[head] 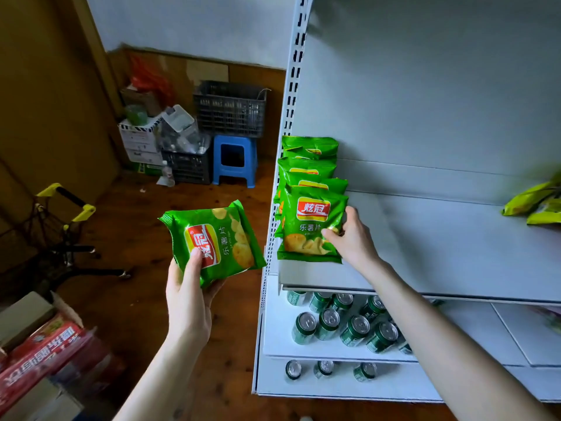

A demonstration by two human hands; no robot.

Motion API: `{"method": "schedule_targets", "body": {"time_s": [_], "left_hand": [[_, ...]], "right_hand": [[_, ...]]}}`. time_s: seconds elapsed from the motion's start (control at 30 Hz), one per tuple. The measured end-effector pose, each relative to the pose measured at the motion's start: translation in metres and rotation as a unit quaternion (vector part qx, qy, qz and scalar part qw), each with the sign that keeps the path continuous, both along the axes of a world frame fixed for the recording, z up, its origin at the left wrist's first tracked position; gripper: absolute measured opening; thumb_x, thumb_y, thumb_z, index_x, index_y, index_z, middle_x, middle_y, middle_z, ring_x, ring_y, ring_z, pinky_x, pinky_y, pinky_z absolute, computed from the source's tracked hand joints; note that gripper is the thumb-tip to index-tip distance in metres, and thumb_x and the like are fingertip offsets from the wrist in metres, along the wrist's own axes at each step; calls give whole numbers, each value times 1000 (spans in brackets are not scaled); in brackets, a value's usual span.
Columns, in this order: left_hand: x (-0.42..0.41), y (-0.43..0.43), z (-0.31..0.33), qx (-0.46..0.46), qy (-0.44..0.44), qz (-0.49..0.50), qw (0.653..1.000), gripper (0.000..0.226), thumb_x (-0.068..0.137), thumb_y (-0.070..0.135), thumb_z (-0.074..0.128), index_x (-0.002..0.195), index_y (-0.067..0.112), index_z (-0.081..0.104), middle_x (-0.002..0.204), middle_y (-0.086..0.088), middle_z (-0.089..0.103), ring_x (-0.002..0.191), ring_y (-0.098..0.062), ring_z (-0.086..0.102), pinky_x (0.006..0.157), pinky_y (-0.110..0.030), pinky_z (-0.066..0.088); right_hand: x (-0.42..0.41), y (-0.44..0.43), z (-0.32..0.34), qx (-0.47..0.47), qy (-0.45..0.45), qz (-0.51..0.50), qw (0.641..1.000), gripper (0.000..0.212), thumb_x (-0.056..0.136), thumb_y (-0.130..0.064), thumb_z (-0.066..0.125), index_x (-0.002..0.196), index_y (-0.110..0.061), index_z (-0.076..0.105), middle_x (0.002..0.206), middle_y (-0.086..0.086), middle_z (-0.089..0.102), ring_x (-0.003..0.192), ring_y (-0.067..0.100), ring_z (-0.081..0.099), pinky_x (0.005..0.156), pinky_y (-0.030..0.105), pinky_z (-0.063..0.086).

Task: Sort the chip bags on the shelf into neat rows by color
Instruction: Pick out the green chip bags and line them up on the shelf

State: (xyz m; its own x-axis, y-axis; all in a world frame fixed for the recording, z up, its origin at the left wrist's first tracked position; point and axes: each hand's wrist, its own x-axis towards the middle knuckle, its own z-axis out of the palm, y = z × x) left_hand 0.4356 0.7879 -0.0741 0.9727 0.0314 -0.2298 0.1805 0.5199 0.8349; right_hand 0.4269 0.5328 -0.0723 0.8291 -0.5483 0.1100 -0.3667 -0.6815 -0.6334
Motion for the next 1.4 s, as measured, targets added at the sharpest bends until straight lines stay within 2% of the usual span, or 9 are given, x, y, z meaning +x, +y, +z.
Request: {"method": "schedule_targets", "body": {"time_s": [0.2, 0.33, 0.5, 0.6, 0.77, 0.93, 1.1, 1.27, 1.4], "left_hand": [[-1, -2, 2, 6, 7, -26, 1000, 12, 95, 17, 51, 103, 22, 58, 95, 3, 66, 83, -7, 66, 68, -26, 57], [-2, -10, 8, 6, -4, -46, 999, 16, 94, 16, 52, 108, 21, 57, 93, 5, 68, 78, -4, 68, 70, -27, 57], [-8, -33, 19, -21, -27, -98, 995, 14, 95, 15, 51, 104, 23, 57, 84, 9, 73, 78, -5, 70, 64, -25, 58], [-12, -45, 21, -21, -43, -127, 991, 19, 94, 16, 52, 112, 21, 56, 94, 4, 72, 83, -8, 70, 63, -24, 56], [-9, -41, 22, -29, -70, -211, 975, 32, 85, 25, 64, 115, 15, 58, 97, -1, 72, 87, -12, 69, 63, -23, 54], [16, -16, 18, 14, -65, -184, 981, 88, 39, 68, 82, 112, 23, 58, 106, -4, 69, 94, -17, 68, 79, -31, 54], [23, -17, 19, 219, -152, -289, 919, 53, 67, 35, 82, 113, 25, 60, 93, -8, 71, 85, -17, 69, 69, -24, 55], [22, -25, 16, 247, -191, -311, 898, 25, 83, 7, 66, 106, 17, 63, 88, -3, 73, 80, -14, 70, 65, -22, 55], [30, -25, 24, 407, -308, -341, 789, 24, 85, 9, 68, 107, 19, 66, 99, 3, 70, 86, -9, 67, 75, -19, 54]], "right_hand": [[-7, -1, -1, 13, -1, -31, 999, 71, 81, -25, 68, 138, -7, 30, 114, 17, 61, 106, 33, 56, 81, 33, 42], [-23, 19, 11, -2, -185, -56, 981, 52, 80, -16, 70, 124, 0, 48, 108, 14, 61, 96, 26, 60, 82, 32, 46], [-36, 67, 14, 123, -156, 46, 979, 34, 83, -24, 66, 112, -10, 56, 100, 2, 61, 87, 8, 59, 77, 15, 50], [-38, 79, 17, 288, -152, 53, 944, 26, 86, -22, 62, 110, -18, 53, 97, 0, 64, 82, -4, 61, 78, 12, 49], [-40, 66, 20, 426, -171, 5, 888, 26, 84, -2, 61, 106, -14, 55, 85, 4, 64, 74, 13, 63, 63, 20, 55], [-45, 33, 35, 333, -152, 36, 930, 24, 82, 6, 60, 100, -11, 60, 83, 5, 62, 67, 2, 61, 65, 15, 52], [-45, 20, 54, 285, -128, 123, 942, 27, 81, 9, 60, 89, -17, 62, 77, -1, 63, 59, -6, 58, 60, 8, 46], [-47, 10, 57, 235, -92, 140, 958, 25, 80, 5, 64, 92, -17, 64, 80, -4, 63, 65, -7, 59, 67, 12, 48], [-59, 13, 68, -40, -119, 183, 975, 42, 73, -22, 74, 112, -19, 60, 118, -8, 55, 107, -1, 49, 96, 19, 36]]}}
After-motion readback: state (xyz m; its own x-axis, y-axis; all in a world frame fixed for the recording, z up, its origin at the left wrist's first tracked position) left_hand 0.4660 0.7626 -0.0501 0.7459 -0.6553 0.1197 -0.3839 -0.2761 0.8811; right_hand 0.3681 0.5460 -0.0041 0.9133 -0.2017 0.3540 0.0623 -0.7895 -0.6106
